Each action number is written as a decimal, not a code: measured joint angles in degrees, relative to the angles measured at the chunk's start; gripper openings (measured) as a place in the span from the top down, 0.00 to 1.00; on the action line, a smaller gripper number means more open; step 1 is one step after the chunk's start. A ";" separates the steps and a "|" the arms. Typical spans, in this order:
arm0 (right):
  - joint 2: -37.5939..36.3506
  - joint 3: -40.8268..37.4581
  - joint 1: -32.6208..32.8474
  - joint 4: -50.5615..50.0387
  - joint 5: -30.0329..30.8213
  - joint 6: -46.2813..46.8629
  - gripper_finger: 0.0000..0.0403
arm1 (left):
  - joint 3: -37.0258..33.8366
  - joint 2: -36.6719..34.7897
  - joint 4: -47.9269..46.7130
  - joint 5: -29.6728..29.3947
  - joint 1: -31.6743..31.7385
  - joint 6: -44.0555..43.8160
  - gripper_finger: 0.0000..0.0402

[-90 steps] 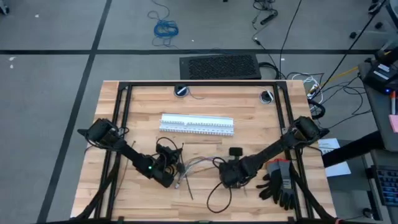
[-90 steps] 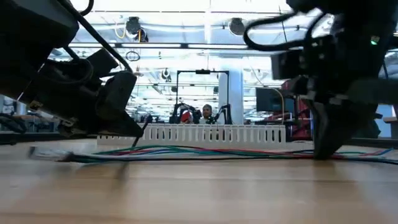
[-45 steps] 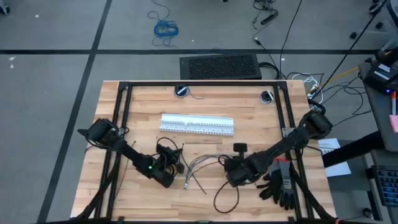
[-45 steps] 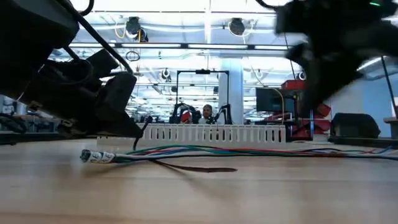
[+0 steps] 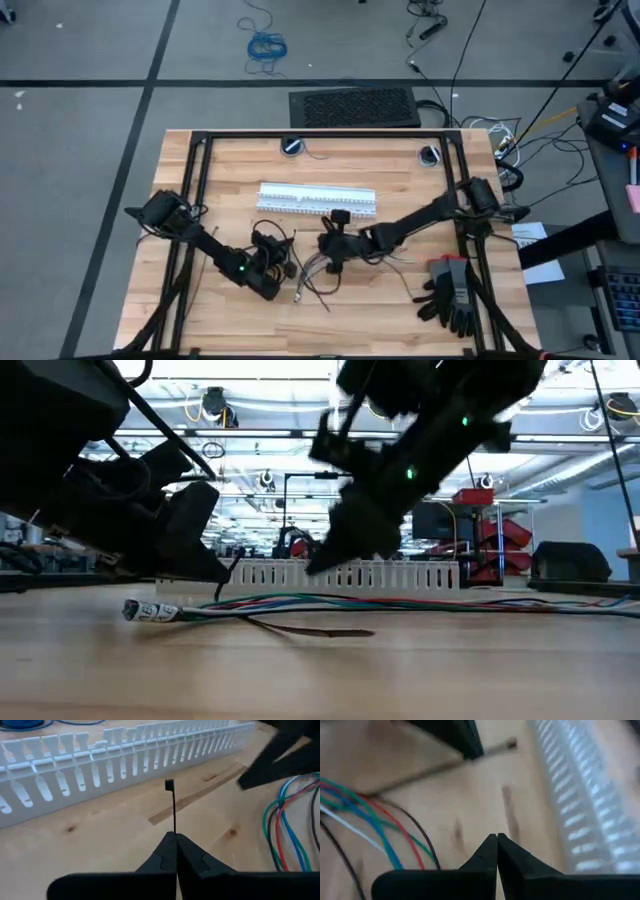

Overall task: Ziptie cables
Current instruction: Wrap the cables together using a zip tie

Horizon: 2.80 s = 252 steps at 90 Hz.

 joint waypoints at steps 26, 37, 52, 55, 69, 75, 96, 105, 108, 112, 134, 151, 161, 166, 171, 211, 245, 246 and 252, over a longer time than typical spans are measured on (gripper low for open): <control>-0.60 0.16 4.55 -7.07 -5.76 7.99 1.00 | -0.07 0.02 0.93 -4.11 0.11 2.12 1.00; -2.58 0.10 9.71 -8.48 -8.62 10.56 1.00 | -0.04 0.02 2.99 -5.09 0.11 4.77 1.00; -5.87 0.08 13.27 -9.70 -3.52 11.48 1.00 | -0.04 0.02 3.74 -5.48 0.11 5.91 1.00; -6.80 0.08 13.80 -9.64 -2.08 10.47 1.00 | -0.04 0.02 3.93 -5.48 0.11 5.91 1.00; -9.25 0.19 15.23 -8.37 -1.64 3.52 0.95 | -0.04 0.60 10.74 -4.81 0.11 4.86 1.00; -8.49 0.19 15.67 -8.57 -3.50 1.76 0.91 | -0.04 0.97 14.86 -3.52 0.07 3.97 1.00; -6.26 0.13 18.62 -8.54 -5.57 5.29 0.75 | 0.89 3.80 17.59 -2.55 -0.92 -2.28 1.00; -6.26 0.13 19.81 -7.48 -3.14 7.57 0.73 | 2.12 6.38 17.17 -2.41 -1.43 -4.08 1.00; -6.26 0.13 20.29 -6.57 -2.81 7.75 0.73 | 2.63 7.03 17.17 -2.51 -1.65 -4.15 1.00; -6.26 0.13 21.06 -5.36 -2.83 7.77 0.73 | 3.42 7.90 17.12 -2.96 -1.95 -4.46 1.00; -4.19 0.16 23.25 -4.76 -2.41 11.73 0.74 | 9.16 10.58 16.94 -3.27 -3.34 -5.87 1.00; -3.68 0.15 24.56 -5.05 1.80 15.65 0.75 | 12.89 10.86 17.22 -2.97 -0.48 -3.30 1.00; -3.68 0.15 25.92 -4.94 2.13 15.86 0.75 | 13.56 10.84 18.26 -1.49 1.37 -5.84 1.00; -3.68 0.15 26.85 -5.11 2.01 16.99 0.75 | 14.18 11.05 19.30 -1.34 1.71 -5.93 1.00; -3.68 0.17 28.06 -6.02 1.88 18.16 0.75 | 15.14 11.36 19.74 -1.16 1.84 -5.32 1.00; 0.71 0.19 36.00 -3.58 -2.25 20.72 0.68 | 27.94 20.88 19.79 0.97 0.48 -1.01 1.00; 3.92 1.84 39.16 4.54 -4.08 22.28 0.67 | 33.70 22.70 13.91 4.60 -2.75 4.27 1.00; 3.93 1.95 39.36 4.64 -4.45 22.05 0.67 | 33.70 22.71 13.84 4.83 -2.80 4.70 1.00; 4.01 2.58 40.77 6.02 -5.13 20.68 0.67 | 33.70 22.75 13.44 5.93 -2.97 6.53 1.00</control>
